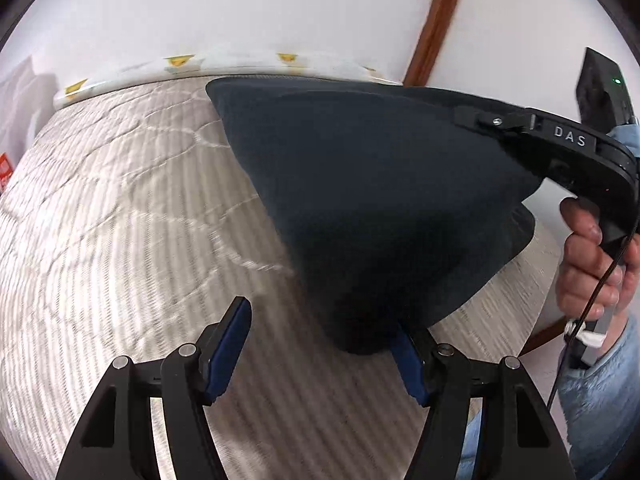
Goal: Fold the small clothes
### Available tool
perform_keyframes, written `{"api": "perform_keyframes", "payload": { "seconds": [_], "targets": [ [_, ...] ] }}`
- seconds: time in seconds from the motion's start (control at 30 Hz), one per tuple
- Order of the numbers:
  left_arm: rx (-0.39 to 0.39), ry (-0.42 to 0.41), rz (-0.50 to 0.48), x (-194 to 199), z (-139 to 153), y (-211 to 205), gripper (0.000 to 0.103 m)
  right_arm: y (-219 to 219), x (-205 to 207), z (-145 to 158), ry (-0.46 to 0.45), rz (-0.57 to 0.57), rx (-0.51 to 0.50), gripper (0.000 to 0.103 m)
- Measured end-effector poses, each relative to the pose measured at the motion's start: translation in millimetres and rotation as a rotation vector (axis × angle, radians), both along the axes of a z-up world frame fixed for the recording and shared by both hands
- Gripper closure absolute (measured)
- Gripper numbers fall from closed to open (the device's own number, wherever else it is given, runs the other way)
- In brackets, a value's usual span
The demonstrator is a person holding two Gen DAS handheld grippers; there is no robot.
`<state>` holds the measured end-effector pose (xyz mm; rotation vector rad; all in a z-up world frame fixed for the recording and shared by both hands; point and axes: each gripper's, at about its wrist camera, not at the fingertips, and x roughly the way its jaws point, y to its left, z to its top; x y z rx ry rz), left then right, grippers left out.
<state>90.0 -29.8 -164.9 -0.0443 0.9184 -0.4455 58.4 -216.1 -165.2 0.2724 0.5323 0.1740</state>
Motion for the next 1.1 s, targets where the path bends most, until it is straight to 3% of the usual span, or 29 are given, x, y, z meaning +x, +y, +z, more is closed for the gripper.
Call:
{"api": "perform_keyframes", "payload": {
  "seconds": [0.17, 0.3, 0.43, 0.57, 0.73, 0.87, 0.93, 1.1],
  "targets": [
    [0.013, -0.003, -0.051, 9.0, 2.4, -34.4, 0.038, -44.1, -14.3, 15.9, -0.054, -0.107, -0.107, 0.091],
    [0.04, -0.031, -0.09, 8.8, 5.8, -59.6, 0.038, -86.8, -32.2, 17.5, -0.07, -0.194, -0.103, 0.091],
    [0.048, -0.061, -0.12, 5.1, 10.3, -77.9, 0.038, -134.4, -38.7, -7.3, -0.008, -0.271, -0.067, 0.091],
    [0.039, -0.067, -0.136, 3.1, 8.6, -91.5, 0.038, -144.9, -33.2, -43.2, 0.094, -0.268, -0.074, 0.091],
    [0.033, -0.061, -0.091, 10.7, 7.3, -94.6, 0.038, -141.1, -39.0, -42.4, 0.094, -0.283, -0.138, 0.084],
    [0.043, -0.07, -0.062, 7.5, 6.6, -90.5, 0.047, -146.1, -48.9, -43.2, 0.124, -0.281, -0.133, 0.067],
    [0.049, -0.079, -0.05, 6.7, 5.2, -87.8, 0.056, -150.6, -57.4, -45.8, 0.149, -0.3, -0.111, 0.047],
    [-0.012, -0.039, -0.033, 12.5, 4.0, -79.2, 0.065, -160.1, -48.8, -62.9, 0.278, -0.271, 0.001, 0.034]
  ]
}}
